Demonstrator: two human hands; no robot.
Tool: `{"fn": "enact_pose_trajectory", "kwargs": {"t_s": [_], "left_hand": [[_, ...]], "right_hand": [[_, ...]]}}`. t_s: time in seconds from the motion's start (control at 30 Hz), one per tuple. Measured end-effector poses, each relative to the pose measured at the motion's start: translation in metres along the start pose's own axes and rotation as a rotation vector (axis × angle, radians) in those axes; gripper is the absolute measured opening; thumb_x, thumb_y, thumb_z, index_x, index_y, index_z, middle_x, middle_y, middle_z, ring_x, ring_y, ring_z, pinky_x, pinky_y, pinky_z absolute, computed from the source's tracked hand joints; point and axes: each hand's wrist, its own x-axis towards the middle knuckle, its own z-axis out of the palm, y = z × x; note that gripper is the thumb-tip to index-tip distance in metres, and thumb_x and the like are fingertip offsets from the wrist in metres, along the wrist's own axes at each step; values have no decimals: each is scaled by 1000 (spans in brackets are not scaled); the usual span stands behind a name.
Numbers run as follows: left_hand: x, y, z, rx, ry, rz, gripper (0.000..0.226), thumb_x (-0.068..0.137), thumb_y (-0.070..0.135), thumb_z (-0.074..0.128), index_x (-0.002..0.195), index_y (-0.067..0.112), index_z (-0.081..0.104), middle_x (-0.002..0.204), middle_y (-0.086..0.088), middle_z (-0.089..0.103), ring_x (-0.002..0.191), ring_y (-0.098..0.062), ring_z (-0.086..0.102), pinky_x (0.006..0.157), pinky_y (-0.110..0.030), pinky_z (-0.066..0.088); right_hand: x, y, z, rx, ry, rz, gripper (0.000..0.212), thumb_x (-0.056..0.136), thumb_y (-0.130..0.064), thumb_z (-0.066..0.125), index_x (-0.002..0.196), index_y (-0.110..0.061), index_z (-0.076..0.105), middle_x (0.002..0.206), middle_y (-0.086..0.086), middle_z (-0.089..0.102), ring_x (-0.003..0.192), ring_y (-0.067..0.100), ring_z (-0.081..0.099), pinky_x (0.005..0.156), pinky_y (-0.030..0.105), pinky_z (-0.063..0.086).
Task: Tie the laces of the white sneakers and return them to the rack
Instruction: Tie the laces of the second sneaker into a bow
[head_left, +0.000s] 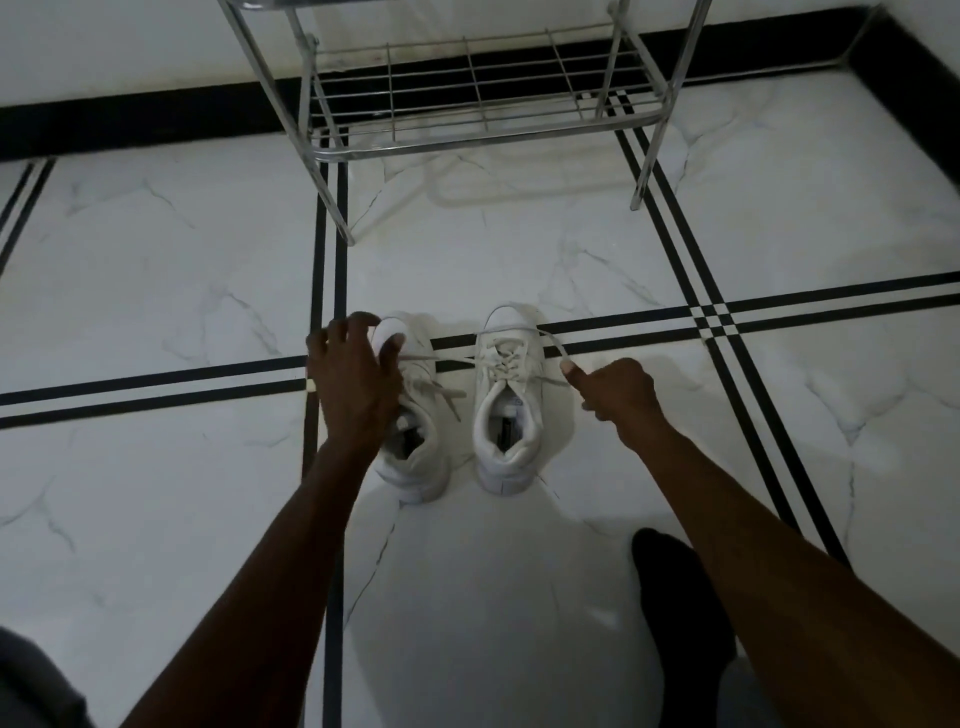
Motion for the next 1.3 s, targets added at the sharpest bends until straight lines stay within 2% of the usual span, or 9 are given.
{"fn": "enact_pose_trajectory", "kwargs": {"t_s": [0.2,0.37,0.57,0.67,0.8,0.9,1.03,1.2,1.3], "left_hand": [[-8,45,31,-132,-386,394,22,90,9,70,110,9,77,110,-12,77,108,-32,66,94,-34,47],[-5,53,47,24,-322,342,33,82,7,56,94,23,81,89,0,80,89,-27,73,87,-41,52],[-6,54,47,360,-347,403,29,90,5,56,107,21,72,94,-4,77,97,-29,67,91,-42,33],[-15,45,41,451,-409,410,32,92,10,57,120,23,67,102,-6,76,104,-29,65,96,-44,33],[-26,35,38,447,-369,474,42,79,10,73,118,25,72,86,-9,75,98,-32,63,90,-47,37],[-27,33,36,410,-367,447,32,72,9,79,99,26,81,77,-8,74,91,-32,63,87,-48,38],[-34,40,37,379,-371,356,32,88,9,60,109,27,77,90,-8,73,107,-28,60,101,-52,31],[-33,48,34,276,-413,300,33,90,8,62,118,24,70,112,0,74,129,-26,53,117,-61,11],[-31,61,35,217,-426,310,32,90,3,56,109,25,71,102,3,74,125,-26,54,116,-60,11]], "right_hand": [[-13,-15,10,-137,-222,-541,26,87,-15,73,113,-12,71,117,7,67,101,20,63,82,22,44],[-8,-14,21,-112,-87,-577,6,87,-8,68,85,-11,73,88,6,74,81,19,69,74,36,57],[-5,-12,25,-259,-150,-595,9,91,-5,59,91,-14,62,92,9,69,82,23,66,75,43,58],[-3,-10,26,-406,-117,-741,27,82,9,60,102,-9,64,102,14,66,95,30,62,81,45,55],[-3,-4,14,-594,51,-973,27,63,22,61,81,2,67,82,21,64,79,40,60,66,47,53],[-4,2,10,-667,87,-920,24,62,17,68,78,0,68,80,19,67,80,39,62,66,44,53],[-1,0,18,-512,56,-789,17,78,8,59,84,-4,69,91,17,67,91,38,61,71,43,51],[-3,-6,15,-399,-88,-589,12,90,-8,57,96,-18,58,99,3,64,96,26,61,84,47,51],[-5,-6,14,-376,-98,-565,19,88,-5,61,101,-18,61,104,5,68,97,26,63,88,49,51]]}}
